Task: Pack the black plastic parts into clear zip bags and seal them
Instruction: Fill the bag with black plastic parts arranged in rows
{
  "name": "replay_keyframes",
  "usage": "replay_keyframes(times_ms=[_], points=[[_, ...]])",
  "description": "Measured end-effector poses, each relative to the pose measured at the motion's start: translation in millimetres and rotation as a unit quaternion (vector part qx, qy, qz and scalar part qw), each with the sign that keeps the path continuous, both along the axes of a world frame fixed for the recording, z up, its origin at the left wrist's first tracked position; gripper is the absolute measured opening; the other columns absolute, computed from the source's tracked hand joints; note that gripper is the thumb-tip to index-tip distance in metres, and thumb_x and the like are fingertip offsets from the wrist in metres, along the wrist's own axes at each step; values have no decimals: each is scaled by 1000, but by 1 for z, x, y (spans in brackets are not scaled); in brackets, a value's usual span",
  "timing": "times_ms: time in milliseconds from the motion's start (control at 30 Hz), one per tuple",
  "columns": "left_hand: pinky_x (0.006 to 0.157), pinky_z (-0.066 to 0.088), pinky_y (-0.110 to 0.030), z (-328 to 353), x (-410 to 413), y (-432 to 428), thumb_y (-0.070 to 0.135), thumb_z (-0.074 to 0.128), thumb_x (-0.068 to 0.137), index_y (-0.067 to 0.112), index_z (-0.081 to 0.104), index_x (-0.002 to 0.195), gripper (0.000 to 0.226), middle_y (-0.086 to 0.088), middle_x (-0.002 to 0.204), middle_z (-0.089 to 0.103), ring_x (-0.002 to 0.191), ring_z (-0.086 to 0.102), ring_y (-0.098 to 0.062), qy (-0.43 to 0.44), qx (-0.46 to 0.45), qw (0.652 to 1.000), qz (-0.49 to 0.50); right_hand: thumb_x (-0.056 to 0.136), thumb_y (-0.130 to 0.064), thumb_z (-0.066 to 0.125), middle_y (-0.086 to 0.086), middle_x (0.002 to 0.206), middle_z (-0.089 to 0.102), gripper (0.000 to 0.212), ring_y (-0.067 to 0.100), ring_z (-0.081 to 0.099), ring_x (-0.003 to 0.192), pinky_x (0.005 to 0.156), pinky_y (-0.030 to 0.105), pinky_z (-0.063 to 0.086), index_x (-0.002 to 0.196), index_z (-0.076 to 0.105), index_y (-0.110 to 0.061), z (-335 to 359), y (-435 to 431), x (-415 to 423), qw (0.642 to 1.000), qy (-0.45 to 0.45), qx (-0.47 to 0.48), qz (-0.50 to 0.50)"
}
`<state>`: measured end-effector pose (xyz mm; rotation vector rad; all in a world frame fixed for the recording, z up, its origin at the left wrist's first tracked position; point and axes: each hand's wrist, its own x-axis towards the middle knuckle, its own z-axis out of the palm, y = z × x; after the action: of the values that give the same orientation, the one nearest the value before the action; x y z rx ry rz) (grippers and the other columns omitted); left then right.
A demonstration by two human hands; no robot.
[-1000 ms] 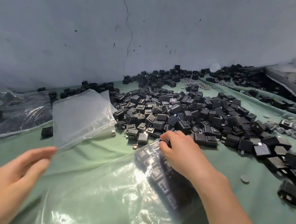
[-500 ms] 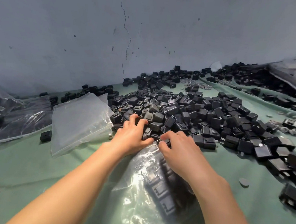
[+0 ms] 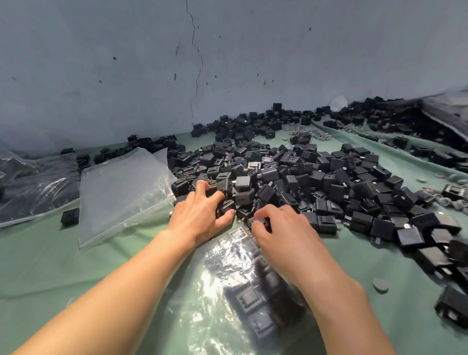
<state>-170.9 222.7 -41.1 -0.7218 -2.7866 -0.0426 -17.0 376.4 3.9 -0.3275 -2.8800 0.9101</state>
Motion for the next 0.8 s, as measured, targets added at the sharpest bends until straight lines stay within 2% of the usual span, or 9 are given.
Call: replay_keyframes(times_ms=[200, 267, 333, 400, 433, 500, 633, 700, 800], points=[[65, 50, -30, 10, 0, -5, 58, 48, 93, 18, 49, 121, 49, -3, 118, 40, 86, 56, -18, -17, 39, 999, -25, 103, -38, 39, -5, 137, 48, 33, 19, 53, 115, 96, 42, 47, 134, 51, -34, 6, 0, 6, 996, 51, -76, -19], [60, 46, -17, 23, 4, -10, 56, 52, 94, 19, 52, 119, 44, -1, 114, 43, 80, 57, -11, -68, 157, 985, -8, 102, -37, 41, -8, 136, 49, 34, 11, 58, 106, 85, 33, 49, 135, 50, -35, 9, -2, 7, 984, 100, -142, -37], [54, 44, -14, 46, 10, -13, 50, 53, 96, 16, 56, 112, 39, -4, 105, 54, 72, 57, -10, -157, 358, 920, 17, 102, -35, 43, -11, 131, 52, 34, -7, 60, 87, 66, 15, 46, 135, 51, -35, 15, -6, 7, 954, 144, -256, -57], [46, 42, -27, 76, 30, -16, 49, 53, 97, 11, 57, 109, 40, -9, 87, 62, 64, 57, -22, -273, 534, 800, -10, 103, -33, 46, -11, 127, 56, 32, -11, 61, 87, 70, 13, 51, 134, 53, -34, 23, -15, 8, 884, 148, -435, -80], [45, 41, -28, 88, 46, -16, 50, 53, 96, 15, 58, 108, 38, -7, 81, 64, 63, 57, -23, -285, 549, 784, -41, 102, -34, 47, -7, 126, 59, 31, -3, 61, 100, 84, 24, 55, 132, 54, -31, 26, -21, 10, 828, 125, -541, -84], [52, 43, -19, 95, 83, -14, 56, 56, 90, 29, 60, 104, 30, 4, 86, 64, 65, 60, -8, -202, 493, 840, -106, 100, -44, 47, 4, 124, 63, 35, 22, 60, 111, 96, 46, 52, 127, 60, -27, 28, -37, 15, 694, 55, -716, -52], [78, 53, -29, 78, 153, -9, 60, 54, 83, 41, 53, 112, 35, 12, 110, 48, 91, 60, -6, 1, 319, 937, -140, 95, -45, 47, 7, 92, 70, 39, 23, 68, 87, 86, 37, 51, 89, 73, -17, 23, -70, 28, 495, 12, -868, 16], [85, 51, -39, 71, 171, -12, 57, 54, 85, 36, 53, 117, 38, 11, 112, 49, 98, 57, -12, 10, 345, 932, -115, 94, -46, 48, 8, 93, 67, 38, 24, 66, 95, 97, 36, 48, 88, 72, -17, 17, -79, 36, 457, 23, -889, 3], [90, 46, -41, 66, 195, -16, 54, 56, 86, 32, 55, 115, 37, 12, 112, 52, 102, 51, -10, 12, 433, 896, -96, 88, -44, 56, 6, 101, 64, 33, 23, 63, 99, 100, 34, 44, 87, 72, -16, 7, -88, 49, 450, 0, -893, 9]])
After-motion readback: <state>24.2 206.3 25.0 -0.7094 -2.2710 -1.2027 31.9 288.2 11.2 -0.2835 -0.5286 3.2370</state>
